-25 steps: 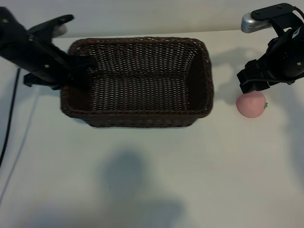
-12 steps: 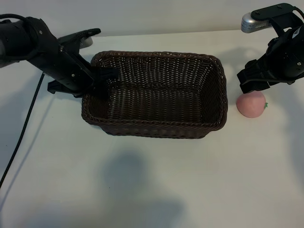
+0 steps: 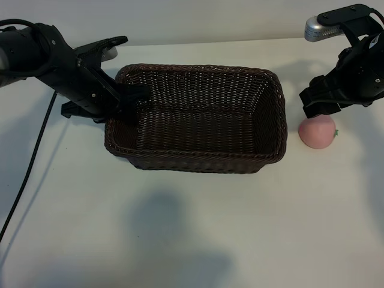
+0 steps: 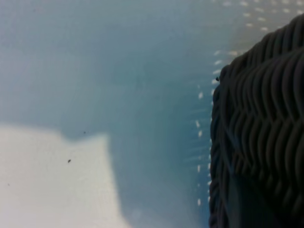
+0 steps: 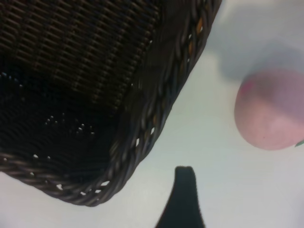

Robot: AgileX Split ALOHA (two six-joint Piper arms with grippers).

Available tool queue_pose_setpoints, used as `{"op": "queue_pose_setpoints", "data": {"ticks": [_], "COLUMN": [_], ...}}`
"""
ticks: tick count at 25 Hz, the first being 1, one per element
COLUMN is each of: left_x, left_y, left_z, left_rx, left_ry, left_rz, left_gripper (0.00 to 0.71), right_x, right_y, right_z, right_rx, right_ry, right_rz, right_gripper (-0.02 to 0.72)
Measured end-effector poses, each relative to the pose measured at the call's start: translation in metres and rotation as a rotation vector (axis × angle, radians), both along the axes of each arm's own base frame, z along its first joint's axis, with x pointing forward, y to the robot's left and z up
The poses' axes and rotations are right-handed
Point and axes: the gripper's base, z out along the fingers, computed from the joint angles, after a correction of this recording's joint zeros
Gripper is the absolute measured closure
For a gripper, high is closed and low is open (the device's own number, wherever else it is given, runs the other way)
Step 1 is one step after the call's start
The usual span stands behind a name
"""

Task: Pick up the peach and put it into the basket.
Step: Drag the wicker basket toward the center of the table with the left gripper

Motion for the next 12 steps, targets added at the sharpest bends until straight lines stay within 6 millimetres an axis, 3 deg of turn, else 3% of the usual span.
{"op": "queue_pose_setpoints", "data": {"ticks": [7,9,12], "left_x": [-0.001,-0.003,-0.007], "left_y": [-0.001,-0.001,0.000], "left_z": [0.004,0.008,0.021], "left_rx": [-0.014,-0.017,-0.015], "left_ry": [0.008,0.009,-0.005], "left_rz": [0.002,-0.003,-0.012], "left_gripper": [0.100,0.034,0.014], "right_x": [0.000,0.000,0.000], "right_y": [0.000,0.000,0.000], "right_z": [0.000,0.000,0.000], "right_rx": [0.000,0.000,0.000], "right_ry": [0.000,0.000,0.000], "right_rz": [0.000,0.000,0.000], "right_gripper": [0.122,0.122,0.122]}}
